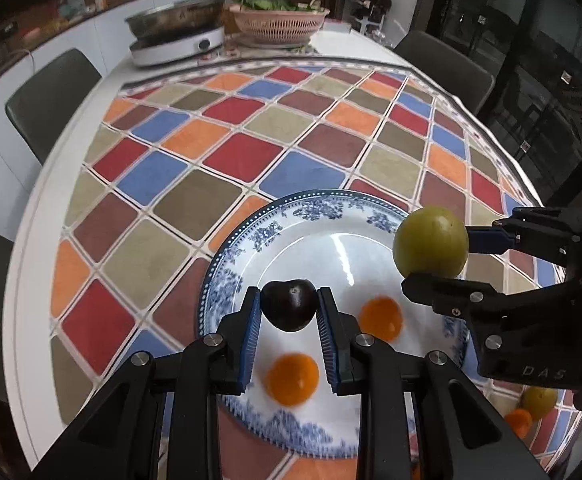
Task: Organize fruits
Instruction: 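Carry the plum and green pomelo onto the plate and open both grippers, then withdraw both tools from the plate toward the remaining fruit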
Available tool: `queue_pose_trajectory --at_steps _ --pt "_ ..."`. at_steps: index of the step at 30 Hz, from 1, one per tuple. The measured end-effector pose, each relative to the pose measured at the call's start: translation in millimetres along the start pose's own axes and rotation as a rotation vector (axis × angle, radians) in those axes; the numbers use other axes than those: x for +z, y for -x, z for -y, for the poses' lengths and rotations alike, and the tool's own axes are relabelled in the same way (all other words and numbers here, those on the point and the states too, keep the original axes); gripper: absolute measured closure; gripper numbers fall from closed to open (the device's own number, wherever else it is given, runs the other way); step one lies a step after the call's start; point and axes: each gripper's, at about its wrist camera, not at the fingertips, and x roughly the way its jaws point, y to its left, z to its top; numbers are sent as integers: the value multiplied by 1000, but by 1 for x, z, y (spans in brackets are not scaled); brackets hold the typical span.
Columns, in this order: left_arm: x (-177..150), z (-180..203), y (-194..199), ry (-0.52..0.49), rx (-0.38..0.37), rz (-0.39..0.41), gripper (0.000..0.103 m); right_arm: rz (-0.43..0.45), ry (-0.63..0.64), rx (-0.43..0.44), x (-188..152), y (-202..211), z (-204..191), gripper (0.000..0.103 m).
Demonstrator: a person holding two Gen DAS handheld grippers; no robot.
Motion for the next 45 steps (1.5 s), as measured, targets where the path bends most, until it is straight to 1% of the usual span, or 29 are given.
queue_pose_trajectory --at_steps 3,7,12,14,15,18,21,23,24,26,29,30,32,34,36,38,40,44,45 --pt "8 -1 -16 -1 16 -23 75 -36 -6 -12 7 -16 8 53" --pt "15 0 -31 -4 22 -32 75 -58 1 -33 13 -30 15 53" --pt "20 -1 -41 10 10 -46 74 -73 -3 -12 15 -40 19 53" --pt "21 0 -41 11 6 -45 69 -77 -4 -2 15 -41 21 53" --pt "21 0 -39 12 10 -36 63 -76 -11 5 15 -41 22 53" --pt "21 2 -28 0 26 -4 61 -51 -22 15 14 -35 24 52" --pt "18 5 -9 -9 71 29 61 -30 -31 20 14 -25 24 52" --pt "14 8 4 -14 61 57 58 -5 -27 3 10 -15 22 52" --pt "12 10 11 -14 57 71 55 7 -23 1 8 -9 20 52" --pt "7 13 25 -16 49 98 55 25 -19 3 3 1 18 52" --pt "-2 21 44 -25 67 128 53 58 -13 -4 -7 20 12 52" --pt "-7 26 52 -36 75 143 50 69 -16 -7 -10 26 10 52" --pt "-14 33 63 -53 76 165 48 94 -22 -7 -17 39 8 51" --pt "-24 40 74 -78 67 186 46 123 -33 -20 -25 53 6 41" --pt "-33 46 85 -88 76 202 45 157 -43 -55 -34 68 3 41" --pt "-40 50 93 -90 67 214 44 185 -52 -75 -43 80 2 41" --pt "-48 56 104 -93 61 230 38 203 -67 -93 -52 91 0 41" --pt "-65 70 124 -101 55 262 36 221 -87 -117 -71 111 -2 41" --pt "-71 74 130 -99 48 271 33 230 -98 -127 -77 117 -3 41"
